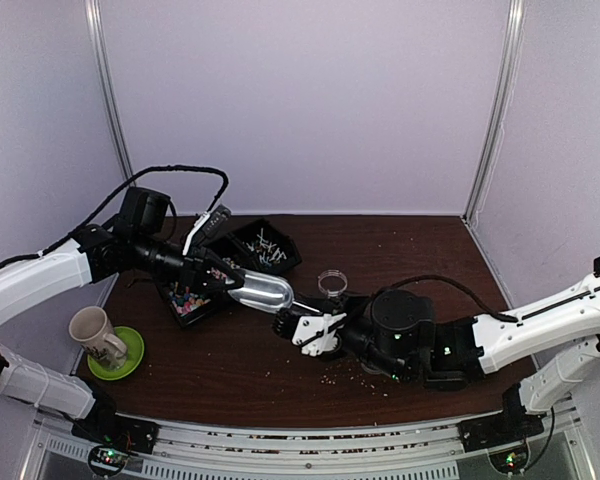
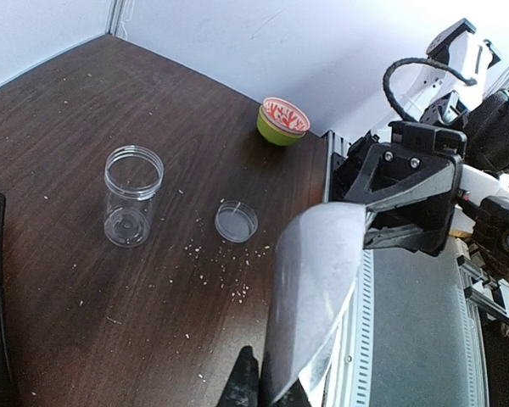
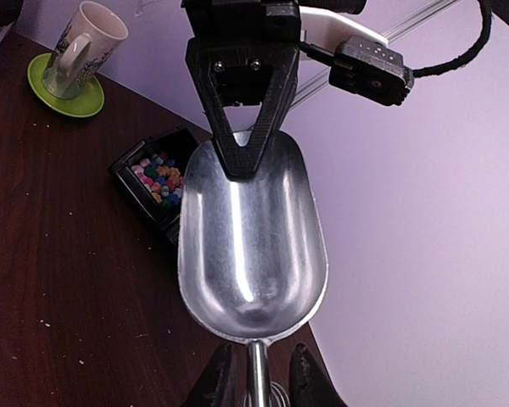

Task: Pack the candies
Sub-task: Pass from the left arm to the right, then move the plate to the center of the board.

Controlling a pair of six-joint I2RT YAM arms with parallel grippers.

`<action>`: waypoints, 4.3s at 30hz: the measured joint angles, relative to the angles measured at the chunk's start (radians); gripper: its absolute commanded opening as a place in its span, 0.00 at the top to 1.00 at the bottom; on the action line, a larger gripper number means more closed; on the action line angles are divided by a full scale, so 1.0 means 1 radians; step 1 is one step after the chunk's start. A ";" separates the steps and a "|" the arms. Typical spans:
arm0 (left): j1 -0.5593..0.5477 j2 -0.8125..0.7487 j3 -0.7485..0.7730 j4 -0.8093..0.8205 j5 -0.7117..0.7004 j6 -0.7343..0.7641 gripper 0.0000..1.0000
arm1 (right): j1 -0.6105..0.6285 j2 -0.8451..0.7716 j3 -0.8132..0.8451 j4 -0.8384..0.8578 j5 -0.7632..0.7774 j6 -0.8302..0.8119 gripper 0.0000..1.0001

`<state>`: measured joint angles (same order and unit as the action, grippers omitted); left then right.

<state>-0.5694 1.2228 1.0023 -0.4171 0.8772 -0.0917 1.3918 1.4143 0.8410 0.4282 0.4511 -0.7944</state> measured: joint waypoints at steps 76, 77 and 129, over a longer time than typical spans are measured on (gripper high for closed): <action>0.172 -0.109 -0.019 0.001 -0.633 -0.076 0.02 | -0.135 -0.215 0.090 -0.394 -0.172 0.438 1.00; 0.178 -0.109 -0.024 0.002 -0.675 -0.084 0.02 | -0.143 -0.229 0.090 -0.409 -0.177 0.459 1.00; 0.392 0.567 0.281 -0.243 -0.764 0.026 0.46 | -0.231 -0.304 0.090 -0.616 -0.185 0.723 1.00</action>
<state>-0.1776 1.7897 1.2831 -0.6598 0.1131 -0.0662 1.1610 1.1107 0.9310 -0.1875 0.2661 -0.0711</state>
